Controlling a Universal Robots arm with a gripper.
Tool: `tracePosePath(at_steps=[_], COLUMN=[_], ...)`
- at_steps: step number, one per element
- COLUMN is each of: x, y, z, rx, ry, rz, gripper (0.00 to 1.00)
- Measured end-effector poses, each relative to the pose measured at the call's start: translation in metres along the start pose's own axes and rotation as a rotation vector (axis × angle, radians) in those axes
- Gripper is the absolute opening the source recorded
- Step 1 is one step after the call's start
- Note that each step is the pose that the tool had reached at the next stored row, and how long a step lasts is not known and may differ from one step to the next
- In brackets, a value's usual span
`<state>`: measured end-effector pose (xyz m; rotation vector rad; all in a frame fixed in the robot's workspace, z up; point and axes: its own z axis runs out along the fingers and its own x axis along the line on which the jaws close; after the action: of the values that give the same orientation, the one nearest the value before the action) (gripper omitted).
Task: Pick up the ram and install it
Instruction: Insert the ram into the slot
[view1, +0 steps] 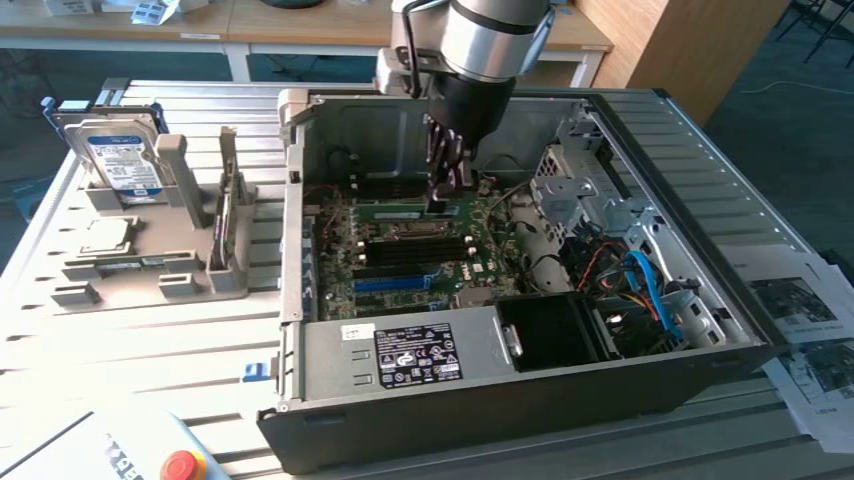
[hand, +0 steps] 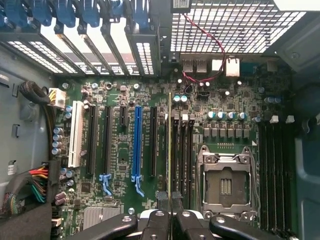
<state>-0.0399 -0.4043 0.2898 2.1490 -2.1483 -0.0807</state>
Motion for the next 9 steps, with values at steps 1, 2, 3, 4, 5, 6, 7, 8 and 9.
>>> tracePosePath(at_steps=[1, 2, 3, 4, 5, 6, 7, 8, 9], x=[0.0, 0.0, 0.0, 0.0, 0.0, 0.0, 0.0, -0.0001, -0.0001], y=[0.0003, 0.0006, 0.0009, 0.0013, 0.0017, 0.0021, 0.0026, 0.0029, 0.0031], z=[0.0001, 0.0002, 0.0003, 0.0005, 0.0007, 0.0009, 0.0012, 0.0014, 0.0015], rx=[0.0042, 0.0093, 0.0141, 0.0196, 0.0258, 0.0325, 0.0399, 0.0456, 0.0494], ry=[0.001, 0.0021, 0.0031, 0.0042, 0.0053, 0.0066, 0.0077, 0.0086, 0.0088], rz=[0.0, 0.0, 0.0, 0.0, 0.0, 0.0, 0.0, 0.0, 0.0], gripper=[0.12, 0.12, 0.12, 0.12, 0.12, 0.12, 0.12, 0.12, 0.12])
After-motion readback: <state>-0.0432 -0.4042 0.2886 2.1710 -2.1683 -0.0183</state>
